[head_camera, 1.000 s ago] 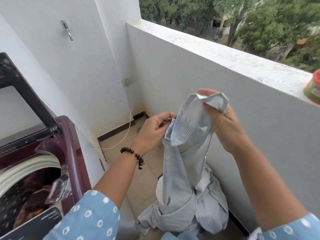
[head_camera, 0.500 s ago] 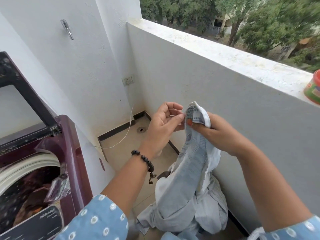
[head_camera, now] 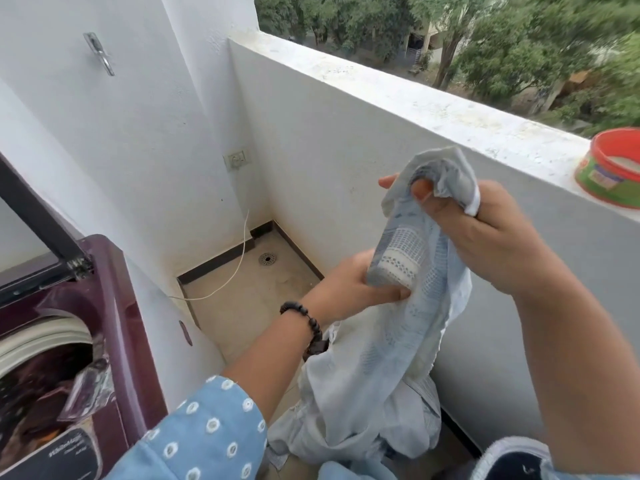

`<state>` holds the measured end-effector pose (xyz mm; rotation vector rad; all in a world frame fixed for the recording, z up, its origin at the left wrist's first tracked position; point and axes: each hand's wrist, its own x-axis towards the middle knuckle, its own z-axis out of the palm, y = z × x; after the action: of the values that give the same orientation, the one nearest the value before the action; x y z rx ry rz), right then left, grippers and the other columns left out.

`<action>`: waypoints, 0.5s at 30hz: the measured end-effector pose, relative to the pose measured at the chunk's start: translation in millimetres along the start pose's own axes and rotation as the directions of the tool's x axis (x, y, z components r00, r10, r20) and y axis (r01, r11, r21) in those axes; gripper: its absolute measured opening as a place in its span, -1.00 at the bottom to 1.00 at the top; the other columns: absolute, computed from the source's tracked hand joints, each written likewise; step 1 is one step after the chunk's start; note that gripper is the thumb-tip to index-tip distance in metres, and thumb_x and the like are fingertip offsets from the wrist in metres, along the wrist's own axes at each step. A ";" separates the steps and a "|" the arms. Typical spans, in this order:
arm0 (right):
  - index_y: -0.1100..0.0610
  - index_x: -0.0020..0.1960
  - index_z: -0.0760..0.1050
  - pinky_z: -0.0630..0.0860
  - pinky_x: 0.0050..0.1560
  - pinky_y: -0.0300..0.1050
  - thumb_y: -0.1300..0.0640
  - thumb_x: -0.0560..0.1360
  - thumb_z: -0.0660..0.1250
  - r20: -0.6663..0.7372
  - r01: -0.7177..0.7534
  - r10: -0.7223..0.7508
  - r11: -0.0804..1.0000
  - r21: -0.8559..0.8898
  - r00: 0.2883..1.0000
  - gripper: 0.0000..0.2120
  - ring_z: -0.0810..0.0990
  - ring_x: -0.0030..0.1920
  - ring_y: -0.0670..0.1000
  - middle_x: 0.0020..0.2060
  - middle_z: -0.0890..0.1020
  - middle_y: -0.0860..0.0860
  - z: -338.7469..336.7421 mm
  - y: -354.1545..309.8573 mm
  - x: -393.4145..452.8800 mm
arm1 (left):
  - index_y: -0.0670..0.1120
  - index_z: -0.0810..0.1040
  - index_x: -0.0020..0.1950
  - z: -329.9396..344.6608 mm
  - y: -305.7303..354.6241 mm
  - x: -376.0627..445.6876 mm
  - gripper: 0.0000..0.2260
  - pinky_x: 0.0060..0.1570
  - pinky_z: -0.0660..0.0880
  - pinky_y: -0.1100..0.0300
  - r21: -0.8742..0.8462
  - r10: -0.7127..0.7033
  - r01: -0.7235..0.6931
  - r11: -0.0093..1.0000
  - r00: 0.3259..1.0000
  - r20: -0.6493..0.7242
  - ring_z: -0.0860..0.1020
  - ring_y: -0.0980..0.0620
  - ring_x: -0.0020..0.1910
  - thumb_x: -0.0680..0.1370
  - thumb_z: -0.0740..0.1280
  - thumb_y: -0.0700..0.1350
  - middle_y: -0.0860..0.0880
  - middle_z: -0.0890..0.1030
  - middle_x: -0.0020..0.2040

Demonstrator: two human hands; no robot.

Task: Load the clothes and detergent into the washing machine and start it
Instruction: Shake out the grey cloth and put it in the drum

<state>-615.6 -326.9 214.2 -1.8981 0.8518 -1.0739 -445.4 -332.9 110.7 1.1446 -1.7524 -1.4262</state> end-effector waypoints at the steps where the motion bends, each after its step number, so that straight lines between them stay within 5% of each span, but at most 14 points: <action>1: 0.04 0.12 0.59 0.56 0.11 -0.02 0.11 0.61 0.20 -0.046 0.023 -0.021 0.999 0.047 0.999 -0.79 0.64 0.11 -0.05 0.05 0.69 -0.10 -5.5 -4.8 0.6 | -0.06 0.58 0.17 0.9 -7.9 1.2 -0.74 0.16 0.55 0.03 0.088 -0.030 0.032 0.996 0.999 -0.025 0.62 0.10 0.10 0.49 0.47 -0.13 0.03 0.66 0.11; 4: 0.06 0.02 0.59 0.55 0.02 -0.16 0.13 0.62 0.17 -0.251 0.125 -0.084 0.980 0.154 0.964 -0.79 0.66 0.01 -0.09 -0.08 0.70 -0.15 -27.5 -19.5 -1.0 | -0.01 0.61 0.05 -3.1 -44.1 3.0 -0.88 0.07 0.55 0.01 0.378 -0.093 0.117 0.918 0.992 -0.081 0.61 0.11 0.01 0.54 0.41 -0.02 0.07 0.67 0.01; 7: -0.02 0.01 0.61 0.52 0.06 -0.29 -0.07 0.59 0.22 -0.412 0.143 -0.044 0.966 0.214 0.910 -0.78 0.63 0.02 -0.21 -0.09 0.70 -0.19 -50.1 -20.8 -5.4 | -0.07 0.62 0.00 -11.9 -76.2 0.1 -0.68 -0.01 0.53 -0.08 0.477 -0.163 0.222 0.850 0.973 -0.163 0.61 -0.02 -0.04 0.57 0.29 0.16 -0.03 0.67 -0.05; 9: 0.13 0.07 0.56 0.55 0.12 -0.18 -0.07 0.58 0.24 -0.493 0.118 0.006 0.968 0.221 0.870 -0.71 0.63 0.03 -0.14 -0.07 0.68 -0.12 -62.1 -13.0 -9.7 | -0.10 0.57 -0.12 -18.7 -81.2 2.9 -0.50 -0.10 0.52 -0.05 0.438 -0.120 0.221 0.871 0.962 -0.247 0.58 -0.04 -0.15 0.54 0.13 0.31 -0.05 0.64 -0.15; 12: 0.14 0.05 0.58 0.57 0.16 -0.03 0.00 0.62 0.23 -0.581 0.073 0.062 0.976 0.207 0.812 -0.75 0.64 0.02 -0.07 -0.10 0.69 -0.11 -60.8 0.9 -10.8 | -0.14 0.52 -0.18 -24.7 -51.2 11.8 -0.72 -0.23 0.35 0.09 0.377 -0.009 0.114 0.919 0.963 -0.270 0.46 0.05 -0.28 0.59 0.18 0.01 -0.08 0.55 -0.27; 15: 0.02 -0.08 0.66 0.59 0.03 -0.10 0.02 0.56 0.27 -0.429 -0.035 0.188 0.940 0.340 0.884 -0.80 0.68 -0.05 -0.07 -0.15 0.72 -0.09 -30.0 18.5 -8.7 | -0.11 0.59 -0.13 -23.9 -7.9 20.2 -0.83 -0.25 0.34 0.13 0.338 0.126 -0.035 0.940 0.959 -0.253 0.46 0.10 -0.27 0.54 0.24 -0.10 -0.10 0.60 -0.25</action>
<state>-649.2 -337.4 205.1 -1.3215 0.9594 -1.5166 -432.0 -362.1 107.4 1.3504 -1.8568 -0.8939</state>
